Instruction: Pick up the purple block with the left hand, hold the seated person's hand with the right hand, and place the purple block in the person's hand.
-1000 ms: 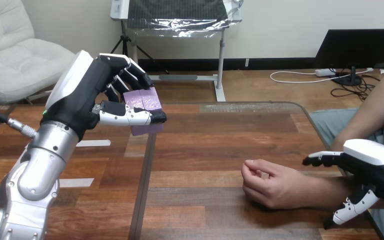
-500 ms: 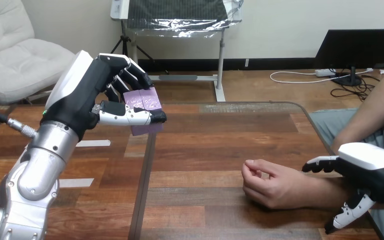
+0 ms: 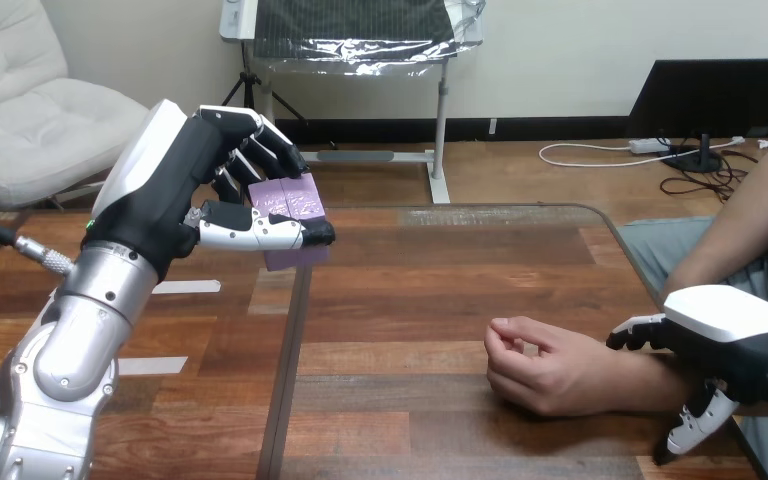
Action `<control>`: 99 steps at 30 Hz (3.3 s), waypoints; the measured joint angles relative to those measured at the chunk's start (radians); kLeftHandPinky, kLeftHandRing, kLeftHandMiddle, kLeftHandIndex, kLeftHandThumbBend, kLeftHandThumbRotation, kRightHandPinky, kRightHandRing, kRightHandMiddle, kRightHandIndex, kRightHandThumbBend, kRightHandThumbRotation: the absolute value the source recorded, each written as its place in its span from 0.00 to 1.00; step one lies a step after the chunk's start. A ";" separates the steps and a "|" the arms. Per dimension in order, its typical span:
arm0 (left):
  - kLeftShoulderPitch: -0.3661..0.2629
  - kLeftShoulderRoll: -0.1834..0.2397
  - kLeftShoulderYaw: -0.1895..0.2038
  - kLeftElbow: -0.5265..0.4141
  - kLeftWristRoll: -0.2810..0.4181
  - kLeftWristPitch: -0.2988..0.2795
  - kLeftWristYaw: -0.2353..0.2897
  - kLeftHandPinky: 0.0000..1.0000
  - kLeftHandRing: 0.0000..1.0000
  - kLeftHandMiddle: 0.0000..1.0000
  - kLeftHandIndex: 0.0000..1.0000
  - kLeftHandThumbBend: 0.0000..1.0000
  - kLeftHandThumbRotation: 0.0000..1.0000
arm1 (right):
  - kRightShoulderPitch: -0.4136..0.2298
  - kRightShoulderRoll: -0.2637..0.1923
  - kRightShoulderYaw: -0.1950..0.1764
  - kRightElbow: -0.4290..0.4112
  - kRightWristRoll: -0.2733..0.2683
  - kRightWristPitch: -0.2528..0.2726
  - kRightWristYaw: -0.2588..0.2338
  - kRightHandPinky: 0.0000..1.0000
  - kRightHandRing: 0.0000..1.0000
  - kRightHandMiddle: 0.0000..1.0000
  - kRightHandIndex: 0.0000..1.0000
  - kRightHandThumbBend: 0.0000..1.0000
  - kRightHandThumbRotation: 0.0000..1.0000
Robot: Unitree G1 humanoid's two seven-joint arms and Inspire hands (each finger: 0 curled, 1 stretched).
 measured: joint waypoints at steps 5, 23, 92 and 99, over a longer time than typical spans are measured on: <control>0.000 0.000 0.001 0.000 -0.004 0.000 -0.002 0.28 0.34 0.42 0.45 0.60 0.00 | -0.022 0.003 0.023 0.027 -0.012 0.001 -0.019 0.67 0.81 0.82 0.82 0.87 0.17; 0.000 0.000 0.005 0.000 -0.019 -0.013 -0.003 0.27 0.34 0.42 0.45 0.60 0.00 | -0.098 0.035 0.088 0.110 -0.053 0.034 -0.066 0.63 0.78 0.79 0.80 0.78 0.21; 0.006 0.000 0.036 0.000 -0.026 -0.073 -0.006 0.28 0.36 0.42 0.44 0.61 0.00 | -0.327 0.180 0.193 0.354 -0.030 0.152 0.033 0.42 0.53 0.61 0.66 0.92 0.00; 0.006 0.000 0.036 0.000 -0.026 -0.073 -0.006 0.28 0.36 0.42 0.44 0.61 0.00 | -0.338 0.187 0.194 0.352 -0.030 0.183 0.066 0.45 0.55 0.62 0.66 0.93 0.00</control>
